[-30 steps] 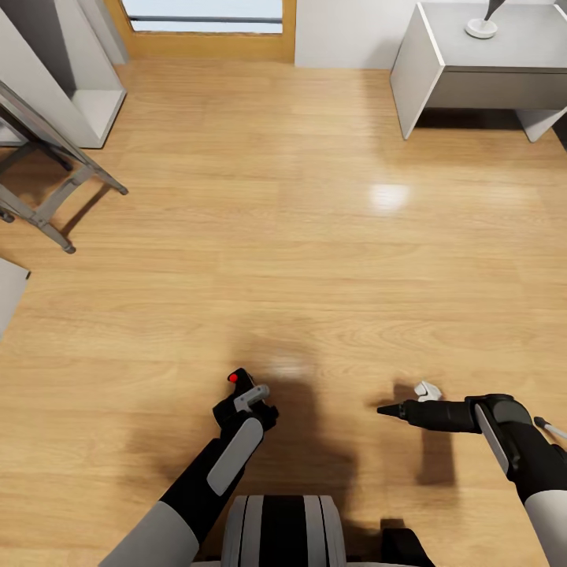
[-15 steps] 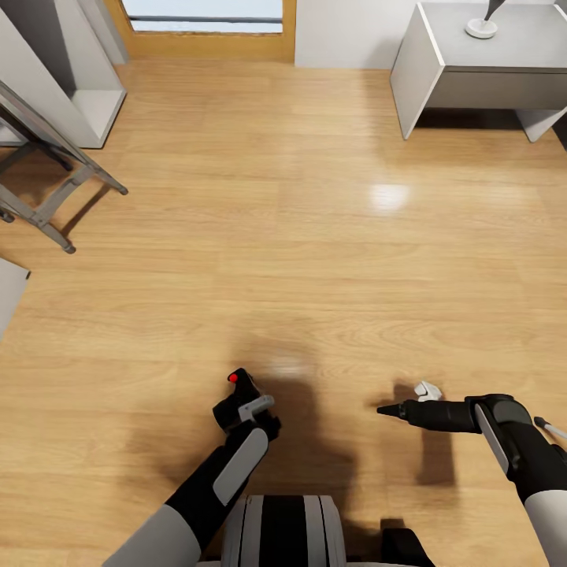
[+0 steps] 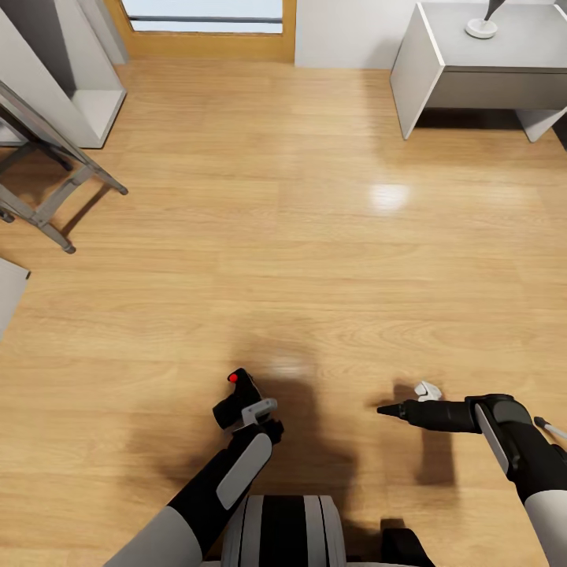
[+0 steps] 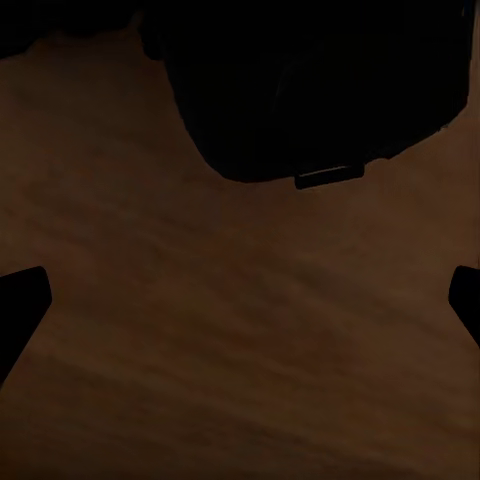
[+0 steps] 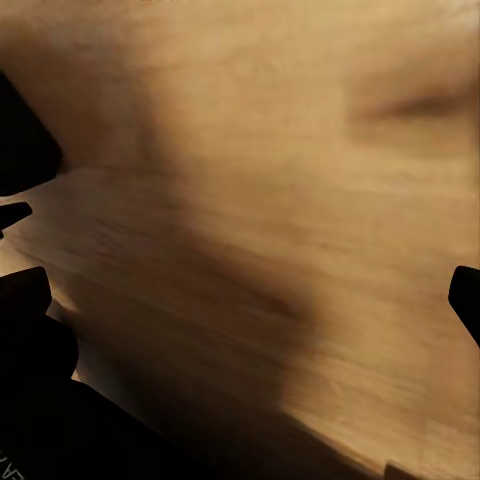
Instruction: Attach the digital camera to the camera tripod in the bedroom.
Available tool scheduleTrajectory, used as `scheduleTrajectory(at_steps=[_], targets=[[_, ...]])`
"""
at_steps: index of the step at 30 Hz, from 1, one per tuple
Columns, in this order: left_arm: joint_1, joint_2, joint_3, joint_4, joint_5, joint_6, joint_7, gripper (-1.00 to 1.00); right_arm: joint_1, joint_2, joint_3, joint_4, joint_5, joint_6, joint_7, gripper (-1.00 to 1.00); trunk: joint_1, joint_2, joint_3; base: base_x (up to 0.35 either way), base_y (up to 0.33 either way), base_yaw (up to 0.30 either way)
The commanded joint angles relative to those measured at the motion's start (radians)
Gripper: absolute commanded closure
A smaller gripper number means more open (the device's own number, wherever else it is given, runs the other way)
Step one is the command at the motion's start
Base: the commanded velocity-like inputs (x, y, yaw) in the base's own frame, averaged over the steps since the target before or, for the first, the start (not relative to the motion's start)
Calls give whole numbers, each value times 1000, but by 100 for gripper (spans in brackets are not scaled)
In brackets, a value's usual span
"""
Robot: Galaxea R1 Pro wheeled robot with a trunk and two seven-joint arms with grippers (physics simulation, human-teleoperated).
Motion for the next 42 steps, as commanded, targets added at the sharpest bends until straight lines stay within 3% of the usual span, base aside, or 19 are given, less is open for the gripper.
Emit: scheduleTrajectory(at_steps=[1,25,32,42], targets=[[-1,0,-1,-1,2,2,6,-100,0,0,-1,0,-4,8,0,-100,0,0,-1,0,0,0],[-1,0,-5,-15,-4,-36,9,-100,0,0,-1,0,-4,8,1,-100,0,0,-1,0,0,0],[-1,0,-7,-18,-3,-123,5,-100,-1,0,-1,0,-4,8,1,-100,0,0,-1,0,0,0],[-1,0,-8,-19,-2,-143,2,-100,0,1,0,0,-3,8,1,-100,0,0,-1,0,0,0]])
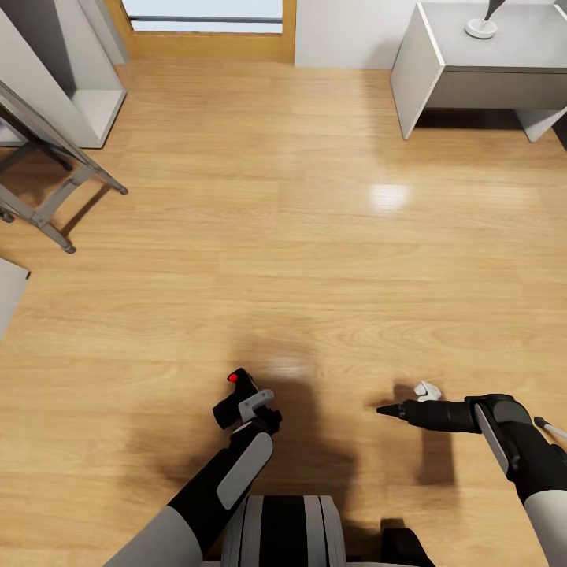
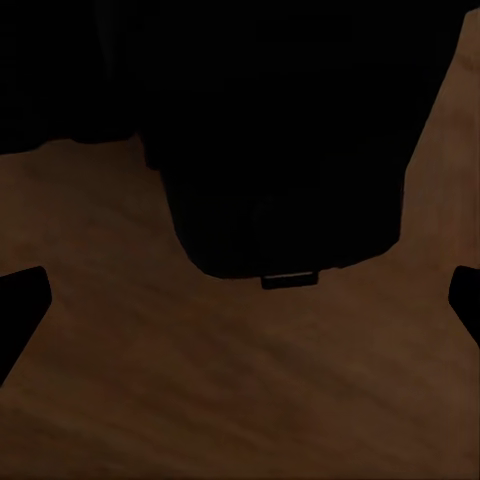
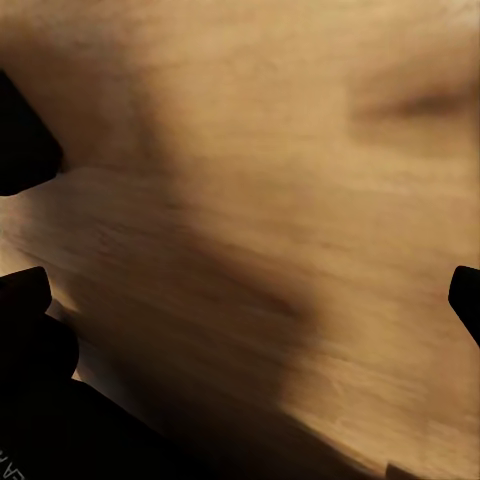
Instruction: Attach the digital camera to the camera tripod in the bedroom.
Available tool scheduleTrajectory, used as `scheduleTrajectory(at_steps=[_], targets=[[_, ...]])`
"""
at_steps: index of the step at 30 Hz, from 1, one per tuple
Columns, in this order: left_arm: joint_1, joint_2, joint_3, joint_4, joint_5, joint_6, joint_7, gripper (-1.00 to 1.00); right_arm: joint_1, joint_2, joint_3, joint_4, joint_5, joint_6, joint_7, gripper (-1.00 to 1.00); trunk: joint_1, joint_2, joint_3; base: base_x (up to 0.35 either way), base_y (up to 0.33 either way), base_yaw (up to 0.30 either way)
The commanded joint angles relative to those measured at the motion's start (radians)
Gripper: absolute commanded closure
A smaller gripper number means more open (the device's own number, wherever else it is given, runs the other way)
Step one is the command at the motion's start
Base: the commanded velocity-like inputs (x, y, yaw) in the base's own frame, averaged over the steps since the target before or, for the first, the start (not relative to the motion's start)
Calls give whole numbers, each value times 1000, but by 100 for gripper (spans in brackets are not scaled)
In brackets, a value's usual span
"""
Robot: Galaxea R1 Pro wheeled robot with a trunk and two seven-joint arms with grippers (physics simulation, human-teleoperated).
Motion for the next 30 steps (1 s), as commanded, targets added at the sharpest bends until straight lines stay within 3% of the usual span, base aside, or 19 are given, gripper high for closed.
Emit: scheduleTrajectory(at_steps=[1,30], targets=[[-1,0,-1,-1,2,4,6,-100,0,0,-1,-1,-4,8,0,-100,0,0,-1,0,0,0],[-1,0,-1,-9,1,1,-93,-100,-1,-1,-2,-2,-4,9,2,-100,0,0,-1,0,0,0]])
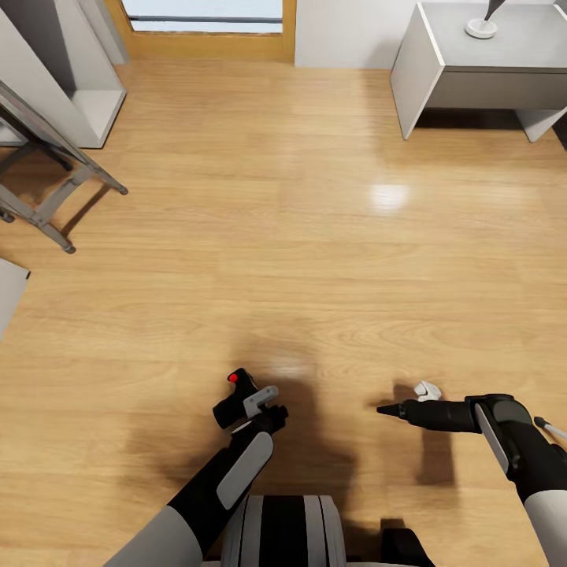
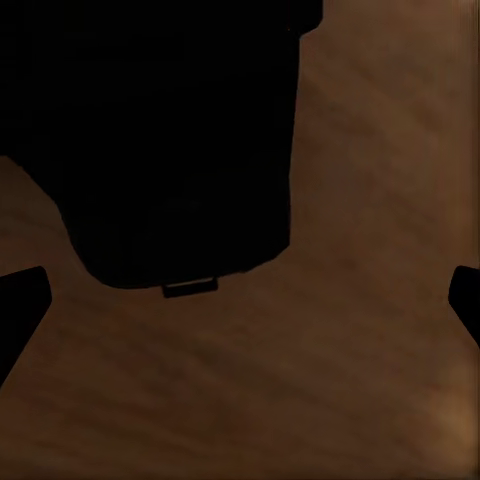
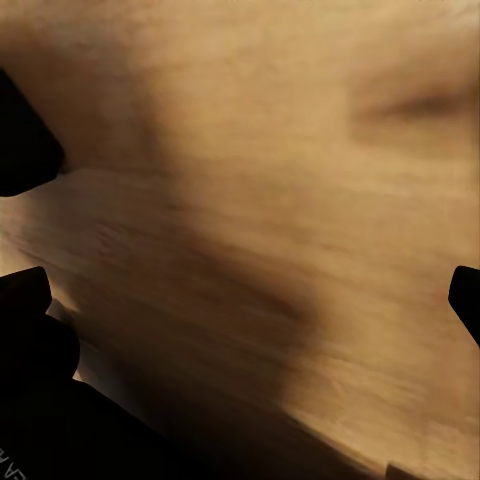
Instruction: Attach the digital camera to the camera tripod in the bedroom.
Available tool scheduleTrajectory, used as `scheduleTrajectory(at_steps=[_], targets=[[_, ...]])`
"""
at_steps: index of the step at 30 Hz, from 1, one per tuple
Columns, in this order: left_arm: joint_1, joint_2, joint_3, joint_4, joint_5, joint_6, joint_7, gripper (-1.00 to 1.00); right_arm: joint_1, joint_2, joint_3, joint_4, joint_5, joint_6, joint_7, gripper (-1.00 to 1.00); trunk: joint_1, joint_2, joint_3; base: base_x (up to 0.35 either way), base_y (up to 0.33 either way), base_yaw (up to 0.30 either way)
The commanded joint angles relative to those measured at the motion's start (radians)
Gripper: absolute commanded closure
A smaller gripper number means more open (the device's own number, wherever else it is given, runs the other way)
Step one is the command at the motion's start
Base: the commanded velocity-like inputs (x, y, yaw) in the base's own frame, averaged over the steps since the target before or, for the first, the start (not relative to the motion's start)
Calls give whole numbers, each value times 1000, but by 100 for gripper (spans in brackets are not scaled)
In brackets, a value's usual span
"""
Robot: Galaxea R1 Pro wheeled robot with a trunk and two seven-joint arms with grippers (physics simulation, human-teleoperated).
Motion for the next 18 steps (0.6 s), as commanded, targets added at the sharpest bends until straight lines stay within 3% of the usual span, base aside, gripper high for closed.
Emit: scheduleTrajectory(at_steps=[1,18], targets=[[-1,0,-1,-1,2,4,5,-100,0,0,-1,0,-4,8,0,-100,0,0,-1,0,0,0],[-1,0,1,-13,0,-1,16,-100,0,-2,-1,-2,-4,8,1,-100,0,0,-1,0,0,0]])
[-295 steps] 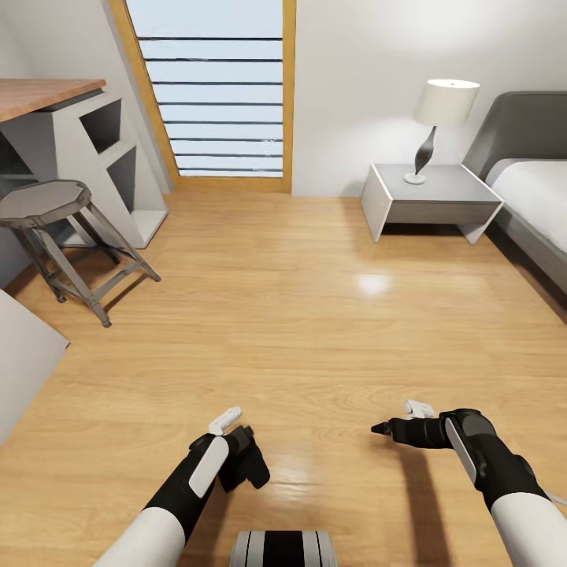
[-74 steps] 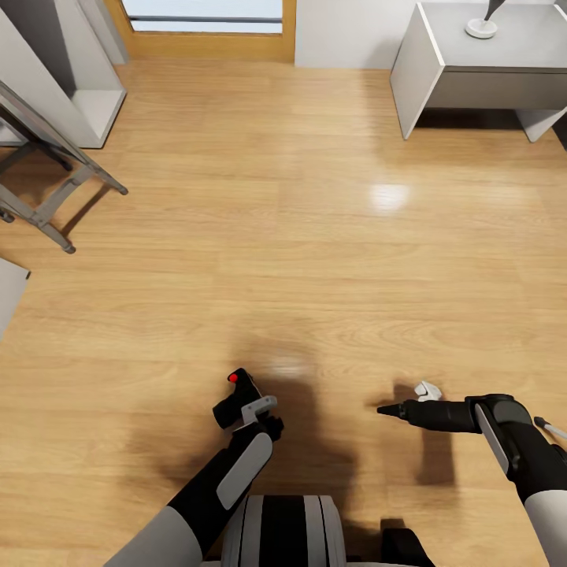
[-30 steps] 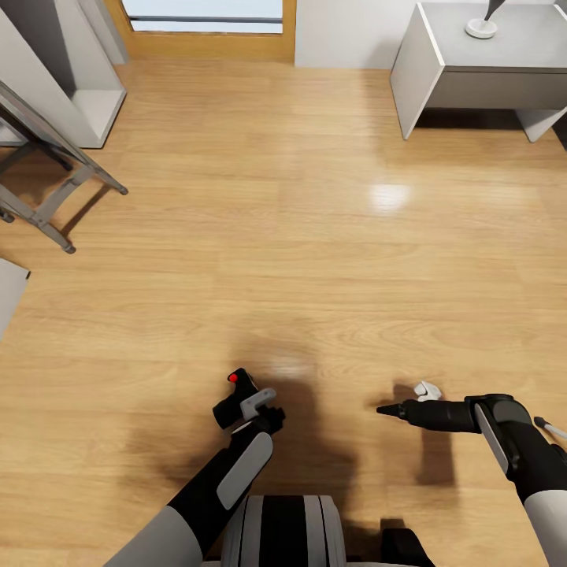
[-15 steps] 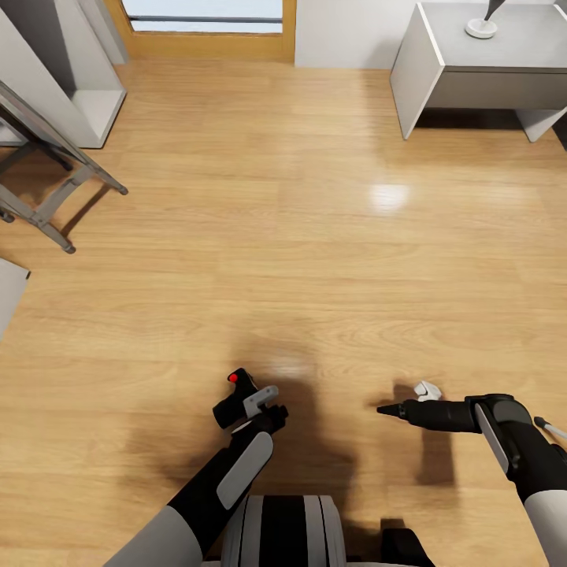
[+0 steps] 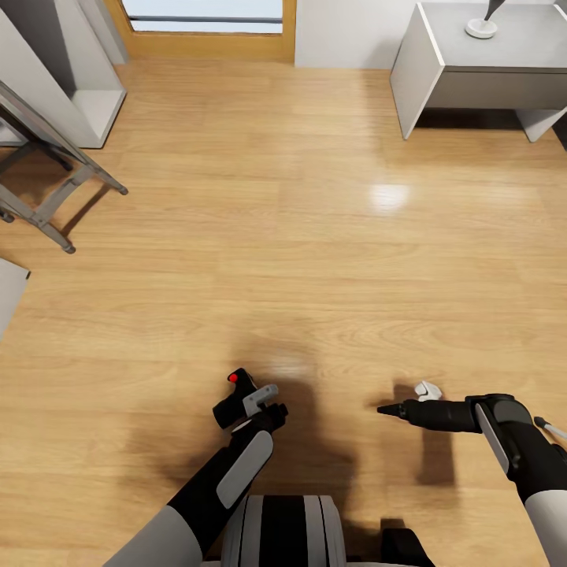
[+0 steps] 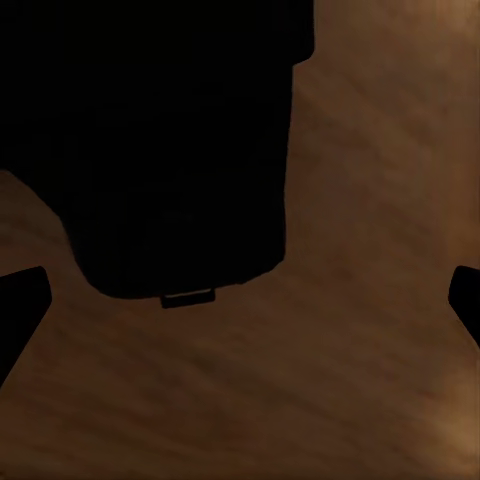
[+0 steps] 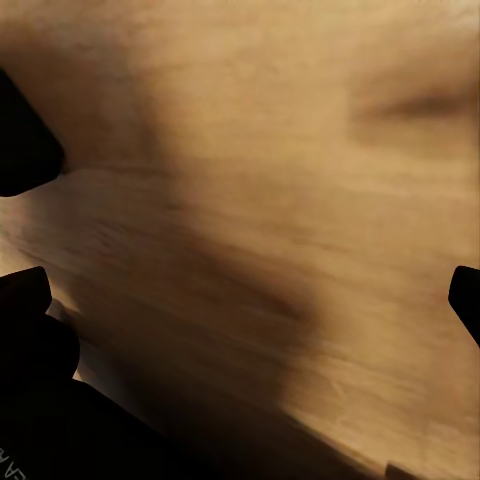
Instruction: Attach the digital camera to the camera tripod in the bedroom.
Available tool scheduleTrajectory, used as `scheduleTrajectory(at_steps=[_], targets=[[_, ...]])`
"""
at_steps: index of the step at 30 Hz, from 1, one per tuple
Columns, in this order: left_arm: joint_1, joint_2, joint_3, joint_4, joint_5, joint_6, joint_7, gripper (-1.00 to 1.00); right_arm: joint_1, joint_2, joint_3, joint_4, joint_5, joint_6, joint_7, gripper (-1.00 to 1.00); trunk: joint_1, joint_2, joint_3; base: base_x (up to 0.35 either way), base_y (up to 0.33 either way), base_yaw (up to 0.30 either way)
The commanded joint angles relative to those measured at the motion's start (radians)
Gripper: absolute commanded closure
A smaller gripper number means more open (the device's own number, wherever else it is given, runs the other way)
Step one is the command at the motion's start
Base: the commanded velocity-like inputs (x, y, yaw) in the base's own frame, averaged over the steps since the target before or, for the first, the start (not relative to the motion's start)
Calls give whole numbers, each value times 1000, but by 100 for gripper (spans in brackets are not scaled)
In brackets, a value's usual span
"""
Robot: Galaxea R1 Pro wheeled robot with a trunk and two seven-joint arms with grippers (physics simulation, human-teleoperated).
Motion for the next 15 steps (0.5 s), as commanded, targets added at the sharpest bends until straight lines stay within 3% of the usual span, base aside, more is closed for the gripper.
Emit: scheduleTrajectory(at_steps=[1,15], targets=[[0,0,-1,-1,2,4,7,-100,0,0,-1,0,-4,8,0,-100,0,0,-1,0,0,0],[0,0,6,-14,0,4,11,-100,0,0,-1,0,-4,9,2,-100,0,0,-1,0,0,0]])
